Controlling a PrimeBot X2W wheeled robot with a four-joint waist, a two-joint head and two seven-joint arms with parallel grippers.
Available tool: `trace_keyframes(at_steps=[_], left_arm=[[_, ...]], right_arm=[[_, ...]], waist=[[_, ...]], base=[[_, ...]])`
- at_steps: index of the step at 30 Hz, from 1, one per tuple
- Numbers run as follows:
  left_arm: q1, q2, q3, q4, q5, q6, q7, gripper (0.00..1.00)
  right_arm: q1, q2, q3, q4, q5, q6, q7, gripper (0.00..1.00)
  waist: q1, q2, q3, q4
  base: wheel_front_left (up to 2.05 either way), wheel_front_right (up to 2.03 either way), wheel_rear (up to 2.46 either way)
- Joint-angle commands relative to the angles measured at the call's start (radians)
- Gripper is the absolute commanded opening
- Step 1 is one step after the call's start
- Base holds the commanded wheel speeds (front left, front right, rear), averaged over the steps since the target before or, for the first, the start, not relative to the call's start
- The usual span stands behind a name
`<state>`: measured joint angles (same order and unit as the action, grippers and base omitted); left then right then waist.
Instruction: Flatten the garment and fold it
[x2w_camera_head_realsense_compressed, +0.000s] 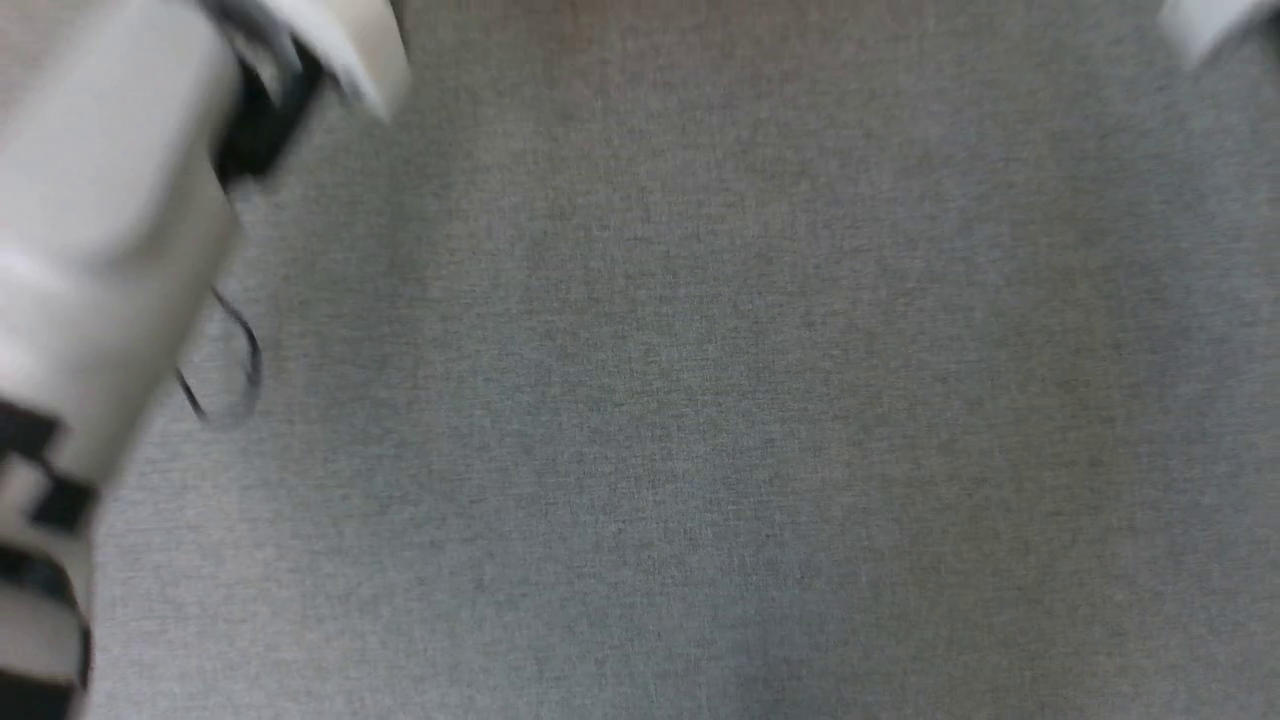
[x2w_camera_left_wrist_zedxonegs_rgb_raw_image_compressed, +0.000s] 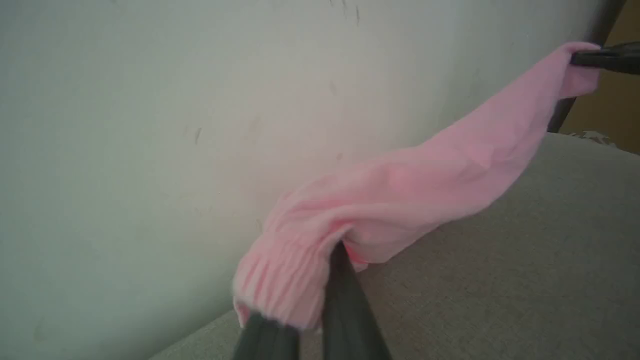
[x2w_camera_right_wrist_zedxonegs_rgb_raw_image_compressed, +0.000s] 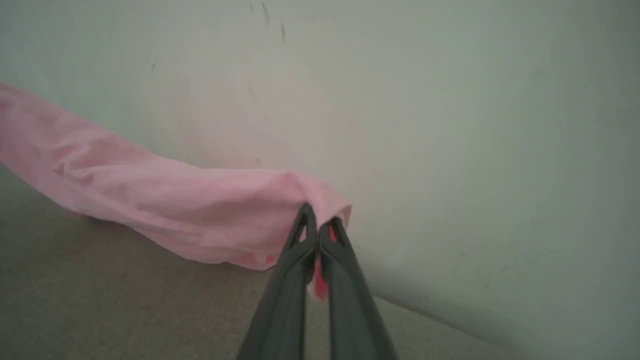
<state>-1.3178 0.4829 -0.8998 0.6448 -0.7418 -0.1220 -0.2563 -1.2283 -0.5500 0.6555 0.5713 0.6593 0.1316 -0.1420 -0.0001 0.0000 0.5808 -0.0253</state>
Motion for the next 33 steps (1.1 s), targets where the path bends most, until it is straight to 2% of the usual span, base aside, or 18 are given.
trace_keyframes(at_steps=[1,10,18,27,33], left_arm=[[0.043,0.007,0.01,-0.019,0.001,0.003,-0.005,0.0],[0.564,0.076,0.069,-0.224,0.028,0.071,-0.005,0.0],[0.904,0.167,0.102,-0.387,0.031,0.161,-0.005,0.0],[1.136,0.273,0.047,-0.567,0.019,0.252,0.051,0.0],[1.23,0.329,0.025,-0.669,0.0,0.302,0.1,0.0]], right_arm=[[0.035,-0.007,0.015,-0.01,0.009,-0.001,-0.008,0.0],[0.384,-0.119,0.205,-0.152,0.091,-0.001,-0.003,0.0],[0.653,-0.203,0.275,-0.275,0.162,-0.001,0.04,0.0],[0.941,-0.255,0.234,-0.435,0.182,-0.001,0.099,0.0],[1.079,-0.271,0.111,-0.528,0.152,-0.001,0.14,0.0]], waist=[[0.0001,0.0,-0.054,0.006],[0.0001,0.0,-0.227,-0.004],[0.0001,0.0,-0.367,-0.023],[0.0001,0.0,-0.445,-0.022],[0.0001,0.0,-0.458,-0.01]], base=[[0.0,0.0,0.0],[0.0,0.0,0.0],[0.0,0.0,0.0],[0.0,0.0,0.0],[0.0,0.0,0.0]])
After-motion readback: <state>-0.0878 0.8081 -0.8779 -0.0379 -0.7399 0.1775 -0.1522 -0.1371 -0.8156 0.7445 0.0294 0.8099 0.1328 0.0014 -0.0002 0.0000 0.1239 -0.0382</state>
